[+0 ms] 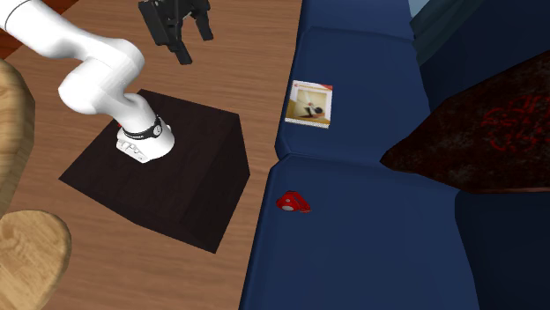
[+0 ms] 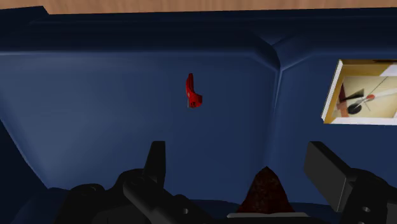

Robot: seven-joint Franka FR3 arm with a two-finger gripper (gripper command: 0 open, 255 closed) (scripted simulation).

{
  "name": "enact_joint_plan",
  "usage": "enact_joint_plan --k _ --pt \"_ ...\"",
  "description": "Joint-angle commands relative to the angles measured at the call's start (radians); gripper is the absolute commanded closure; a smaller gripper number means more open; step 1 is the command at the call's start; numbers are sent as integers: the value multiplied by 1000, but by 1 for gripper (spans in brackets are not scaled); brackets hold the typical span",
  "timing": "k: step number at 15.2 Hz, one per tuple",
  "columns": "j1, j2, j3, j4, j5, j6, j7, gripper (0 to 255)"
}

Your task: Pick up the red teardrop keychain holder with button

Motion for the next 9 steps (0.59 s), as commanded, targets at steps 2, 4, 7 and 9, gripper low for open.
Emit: enact_joint_plan --k 2,4,7,9 --pt "0 18 -2 -16 -2 28 -1 0" --pt "-1 58 -7 -44 -7 84 -3 0" --pt "-3 125 -14 -79 -14 167 -6 0" --pt "-4 176 -19 -96 -19 223 -8 0"
